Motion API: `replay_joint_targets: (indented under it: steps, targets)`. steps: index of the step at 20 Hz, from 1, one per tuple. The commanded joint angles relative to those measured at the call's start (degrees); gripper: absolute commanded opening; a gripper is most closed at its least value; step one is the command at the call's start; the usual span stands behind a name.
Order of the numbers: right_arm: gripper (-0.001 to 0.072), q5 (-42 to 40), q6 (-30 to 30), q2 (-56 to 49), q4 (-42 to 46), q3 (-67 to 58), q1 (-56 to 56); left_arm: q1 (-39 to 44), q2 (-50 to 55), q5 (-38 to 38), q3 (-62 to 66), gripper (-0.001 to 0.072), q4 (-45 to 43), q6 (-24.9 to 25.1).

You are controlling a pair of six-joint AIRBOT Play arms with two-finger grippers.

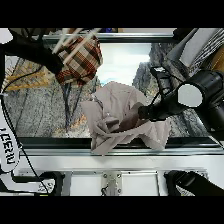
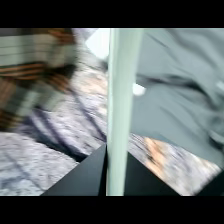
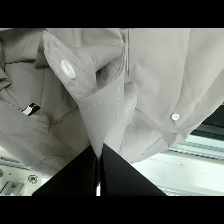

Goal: Fold the clothes and pants, and hang the long-sleeved shirts on hangers.

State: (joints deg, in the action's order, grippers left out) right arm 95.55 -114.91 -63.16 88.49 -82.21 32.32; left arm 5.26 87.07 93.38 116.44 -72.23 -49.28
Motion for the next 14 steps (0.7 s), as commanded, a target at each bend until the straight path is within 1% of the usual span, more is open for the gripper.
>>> replay_joint_targets:
  steps: [1,4,5,7,10,13,14]
  targets:
    - [0.0015,0.0,0.0,-0.02,-0.02,0.02,0.02,-1.64,0.44,10.78,-1.11,0.0014,7.34,7.3]
    - [0.0014,0.02,0.0,-0.02,0.0,0.02,0.02,-3.93,0.44,10.47,-3.61,0.0014,7.85,7.5]
    - [0.0014,0.0,0.0,-0.02,-0.02,0.02,0.02,-4.85,0.44,11.13,-4.85,0.0014,8.37,9.55]
    - [0.0015,0.02,0.0,-0.02,0.0,0.02,0.02,-6.93,-0.02,11.56,-8.22,0.0013,11.43,17.14]
    - [0.0015,0.0,0.0,-0.04,-0.02,0.02,0.02,-9.9,-2.56,11.54,-15.08,0.0013,16.0,30.18]
    - [0.0015,0.0,0.0,-0.07,-0.02,0.02,0.02,-13.44,-5.95,11.56,-22.23,0.0013,16.5,42.8]
    - [0.0015,0.0,0.0,-0.07,0.0,0.02,0.02,-14.67,-6.91,11.52,-24.35,0.0013,16.48,45.38]
